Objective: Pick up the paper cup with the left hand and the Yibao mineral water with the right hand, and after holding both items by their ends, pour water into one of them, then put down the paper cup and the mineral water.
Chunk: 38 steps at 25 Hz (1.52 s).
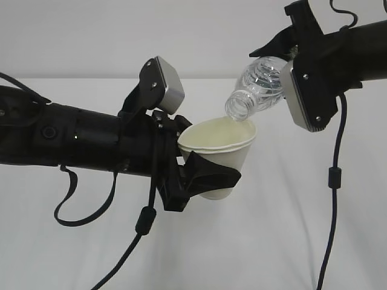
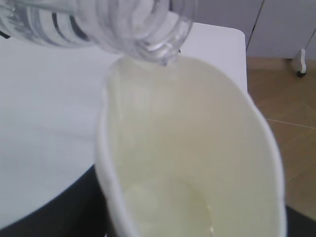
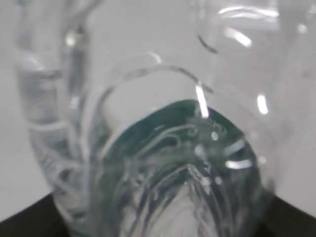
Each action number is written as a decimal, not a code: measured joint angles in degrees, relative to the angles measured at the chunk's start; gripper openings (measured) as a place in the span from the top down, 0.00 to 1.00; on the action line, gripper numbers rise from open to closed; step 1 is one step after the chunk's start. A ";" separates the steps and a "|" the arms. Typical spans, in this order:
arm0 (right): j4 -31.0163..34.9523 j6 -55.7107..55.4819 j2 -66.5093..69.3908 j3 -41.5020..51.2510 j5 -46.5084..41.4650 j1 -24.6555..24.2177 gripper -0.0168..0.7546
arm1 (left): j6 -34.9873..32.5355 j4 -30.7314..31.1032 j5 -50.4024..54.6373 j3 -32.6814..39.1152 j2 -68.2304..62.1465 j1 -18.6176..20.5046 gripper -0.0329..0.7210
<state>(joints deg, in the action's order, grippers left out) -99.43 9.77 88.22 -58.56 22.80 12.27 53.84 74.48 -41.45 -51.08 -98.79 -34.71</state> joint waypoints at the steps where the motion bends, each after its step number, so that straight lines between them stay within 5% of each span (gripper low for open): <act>1: 0.00 0.00 0.00 0.00 0.00 0.00 0.38 | 0.00 0.00 0.00 0.00 0.00 0.00 0.40; 38: -1.58 0.00 0.00 -0.79 0.00 0.00 0.38 | 0.00 0.00 0.00 0.00 0.00 0.00 0.40</act>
<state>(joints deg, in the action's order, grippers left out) -101.01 9.77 88.22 -59.35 22.80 12.27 53.84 74.48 -41.45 -51.08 -98.79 -34.71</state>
